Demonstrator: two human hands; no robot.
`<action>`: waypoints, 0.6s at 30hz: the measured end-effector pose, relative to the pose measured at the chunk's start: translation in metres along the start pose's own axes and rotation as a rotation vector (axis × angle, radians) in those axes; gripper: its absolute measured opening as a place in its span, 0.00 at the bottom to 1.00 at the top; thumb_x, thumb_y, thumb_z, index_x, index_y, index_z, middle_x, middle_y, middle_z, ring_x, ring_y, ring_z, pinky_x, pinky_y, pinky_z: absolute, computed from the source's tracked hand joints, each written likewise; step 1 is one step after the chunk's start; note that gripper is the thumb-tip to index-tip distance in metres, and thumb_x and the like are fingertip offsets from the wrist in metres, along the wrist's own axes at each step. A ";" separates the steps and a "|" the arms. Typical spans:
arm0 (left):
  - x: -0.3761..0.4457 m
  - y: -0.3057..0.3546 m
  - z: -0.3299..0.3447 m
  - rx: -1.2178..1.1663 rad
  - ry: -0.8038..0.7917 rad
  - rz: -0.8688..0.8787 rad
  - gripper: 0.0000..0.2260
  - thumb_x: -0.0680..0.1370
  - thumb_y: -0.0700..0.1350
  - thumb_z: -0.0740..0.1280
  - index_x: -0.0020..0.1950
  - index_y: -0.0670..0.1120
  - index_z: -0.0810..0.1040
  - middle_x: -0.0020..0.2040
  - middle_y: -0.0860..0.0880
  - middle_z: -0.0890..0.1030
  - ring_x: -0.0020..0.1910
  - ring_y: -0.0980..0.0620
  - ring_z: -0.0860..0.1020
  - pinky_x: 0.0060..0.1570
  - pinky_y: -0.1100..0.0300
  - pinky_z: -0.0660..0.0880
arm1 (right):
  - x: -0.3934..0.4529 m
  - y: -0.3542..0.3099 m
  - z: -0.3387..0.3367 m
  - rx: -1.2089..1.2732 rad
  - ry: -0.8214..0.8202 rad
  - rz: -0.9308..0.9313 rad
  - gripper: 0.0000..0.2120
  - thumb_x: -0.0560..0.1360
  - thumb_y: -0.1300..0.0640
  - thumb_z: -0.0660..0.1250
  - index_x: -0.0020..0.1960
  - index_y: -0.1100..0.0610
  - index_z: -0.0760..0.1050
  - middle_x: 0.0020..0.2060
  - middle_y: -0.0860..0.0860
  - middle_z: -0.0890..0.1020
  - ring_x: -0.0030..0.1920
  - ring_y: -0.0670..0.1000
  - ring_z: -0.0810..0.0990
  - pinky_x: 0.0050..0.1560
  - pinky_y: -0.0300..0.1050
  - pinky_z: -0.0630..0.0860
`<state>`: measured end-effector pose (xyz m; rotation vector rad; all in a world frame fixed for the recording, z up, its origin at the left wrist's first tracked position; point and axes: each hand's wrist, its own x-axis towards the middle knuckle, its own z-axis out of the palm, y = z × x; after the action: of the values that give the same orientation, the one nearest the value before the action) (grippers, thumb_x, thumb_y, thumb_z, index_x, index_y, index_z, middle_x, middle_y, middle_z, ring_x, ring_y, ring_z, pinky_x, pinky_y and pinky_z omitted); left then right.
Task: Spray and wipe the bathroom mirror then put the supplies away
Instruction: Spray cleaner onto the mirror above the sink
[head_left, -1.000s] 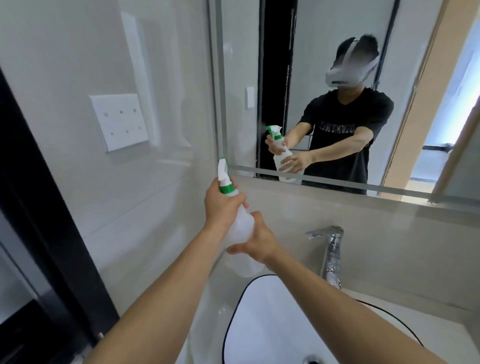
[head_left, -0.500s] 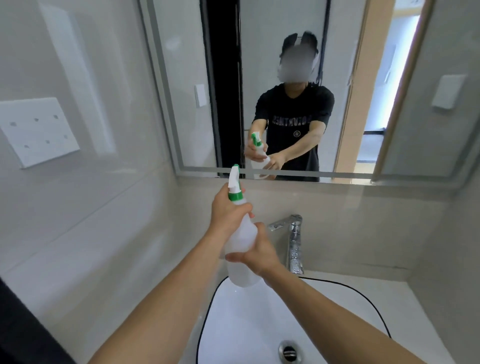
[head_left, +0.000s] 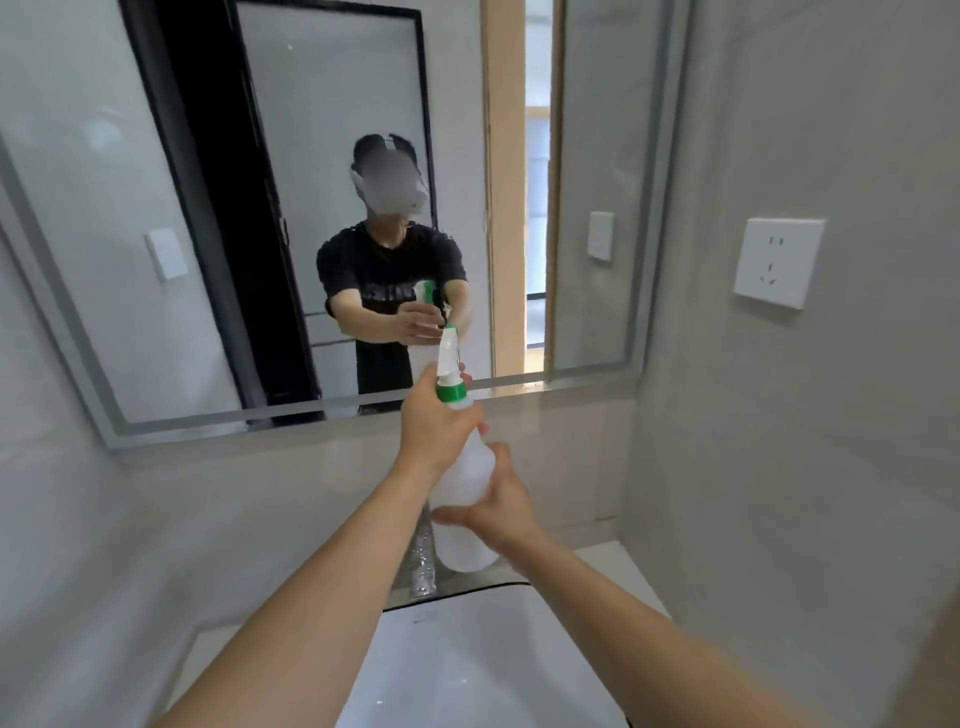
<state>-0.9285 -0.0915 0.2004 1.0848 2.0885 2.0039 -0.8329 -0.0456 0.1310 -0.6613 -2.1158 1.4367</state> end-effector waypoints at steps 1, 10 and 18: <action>0.001 0.004 0.012 -0.020 -0.029 0.008 0.20 0.68 0.28 0.73 0.57 0.43 0.76 0.46 0.46 0.79 0.40 0.50 0.77 0.30 0.70 0.74 | 0.000 0.002 -0.011 -0.006 0.023 0.006 0.37 0.63 0.55 0.82 0.60 0.47 0.60 0.53 0.48 0.78 0.53 0.53 0.77 0.45 0.47 0.74; -0.011 0.013 0.104 -0.070 -0.138 -0.035 0.18 0.60 0.37 0.73 0.48 0.42 0.77 0.39 0.48 0.79 0.41 0.36 0.81 0.40 0.39 0.81 | -0.014 0.038 -0.089 -0.036 0.153 0.097 0.40 0.57 0.51 0.81 0.62 0.48 0.62 0.54 0.49 0.79 0.56 0.55 0.79 0.57 0.59 0.78; -0.035 -0.003 0.151 -0.102 -0.197 -0.068 0.16 0.66 0.33 0.74 0.49 0.46 0.75 0.41 0.48 0.79 0.44 0.40 0.82 0.45 0.44 0.82 | -0.030 0.079 -0.120 -0.051 0.192 0.153 0.42 0.57 0.52 0.82 0.64 0.46 0.63 0.53 0.46 0.78 0.56 0.52 0.78 0.56 0.56 0.78</action>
<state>-0.8293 0.0205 0.1589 1.1266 1.8792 1.8665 -0.7242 0.0445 0.0920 -0.9599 -1.9941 1.3419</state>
